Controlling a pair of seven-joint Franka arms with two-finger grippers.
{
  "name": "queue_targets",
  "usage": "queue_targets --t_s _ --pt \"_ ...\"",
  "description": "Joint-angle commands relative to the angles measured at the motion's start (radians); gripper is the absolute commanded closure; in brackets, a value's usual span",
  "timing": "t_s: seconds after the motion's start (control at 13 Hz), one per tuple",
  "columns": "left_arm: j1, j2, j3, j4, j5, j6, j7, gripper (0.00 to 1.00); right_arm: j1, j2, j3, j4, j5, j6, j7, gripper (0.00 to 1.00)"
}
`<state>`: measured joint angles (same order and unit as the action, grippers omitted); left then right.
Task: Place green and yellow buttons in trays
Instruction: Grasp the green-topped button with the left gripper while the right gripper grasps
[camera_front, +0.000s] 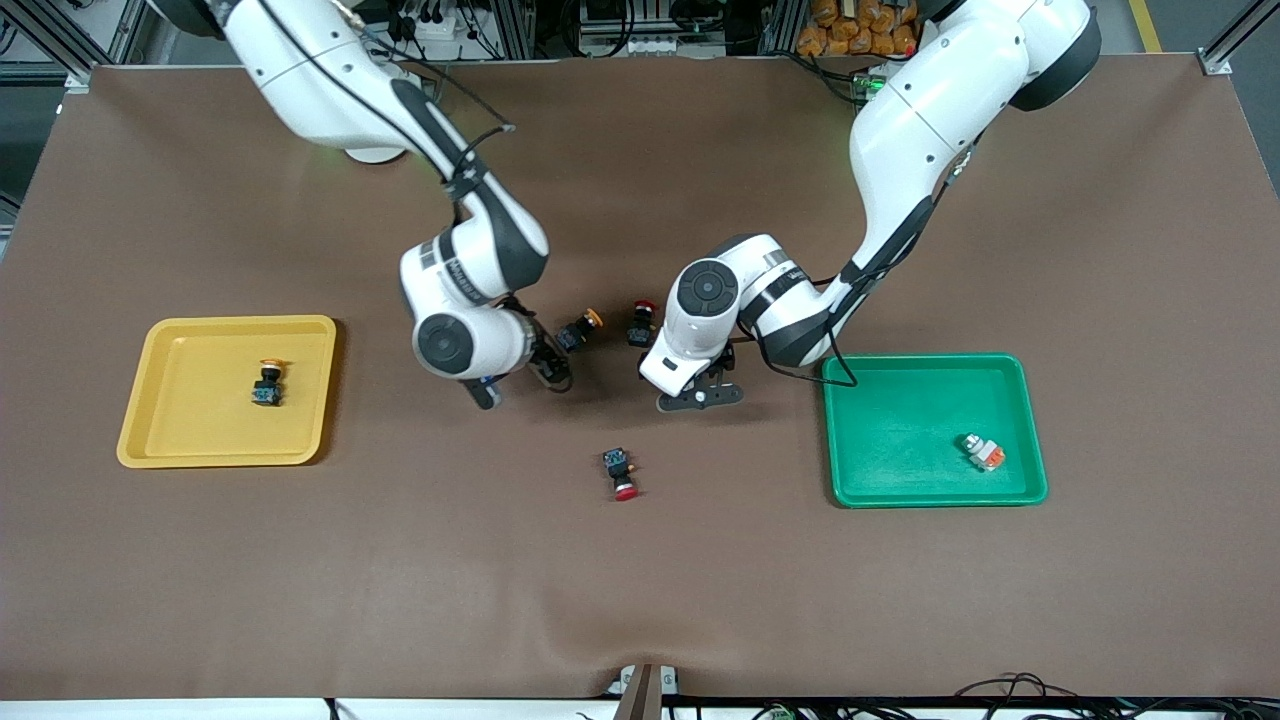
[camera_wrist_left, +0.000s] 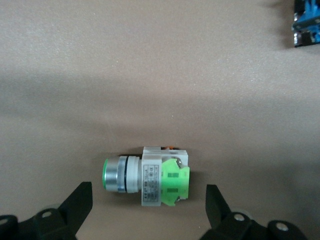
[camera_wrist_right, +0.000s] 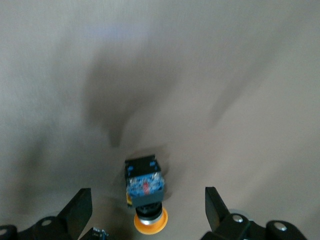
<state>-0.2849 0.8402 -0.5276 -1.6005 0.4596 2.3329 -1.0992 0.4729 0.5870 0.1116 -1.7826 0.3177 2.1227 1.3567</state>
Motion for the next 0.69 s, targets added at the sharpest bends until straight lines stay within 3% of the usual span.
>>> queue_targets --t_s 0.0,0.15,0.23,0.38,0.46,0.62 --pt "0.001 0.008 0.0 0.002 0.043 0.017 -0.01 0.0 0.026 -0.027 -0.012 -0.086 0.021 0.096 0.013 0.0" --pt "0.003 0.011 0.001 0.001 0.044 0.016 -0.01 0.0 0.056 -0.015 -0.012 -0.101 0.021 0.149 0.015 0.01" --pt "0.004 0.011 0.001 0.001 0.044 0.017 -0.01 0.0 0.059 -0.01 -0.012 -0.101 0.021 0.151 0.015 0.15" --pt "0.003 0.011 0.011 0.001 0.044 0.016 -0.01 0.0 0.055 -0.004 -0.012 -0.1 0.021 0.154 -0.004 0.79" --pt "0.0 0.013 0.012 0.001 0.044 0.017 -0.01 0.0 0.046 -0.004 -0.012 -0.098 0.021 0.152 -0.007 0.9" --pt "0.001 0.011 0.012 0.001 0.044 0.016 -0.01 0.0 0.046 -0.004 -0.012 -0.098 0.021 0.152 -0.027 0.99"
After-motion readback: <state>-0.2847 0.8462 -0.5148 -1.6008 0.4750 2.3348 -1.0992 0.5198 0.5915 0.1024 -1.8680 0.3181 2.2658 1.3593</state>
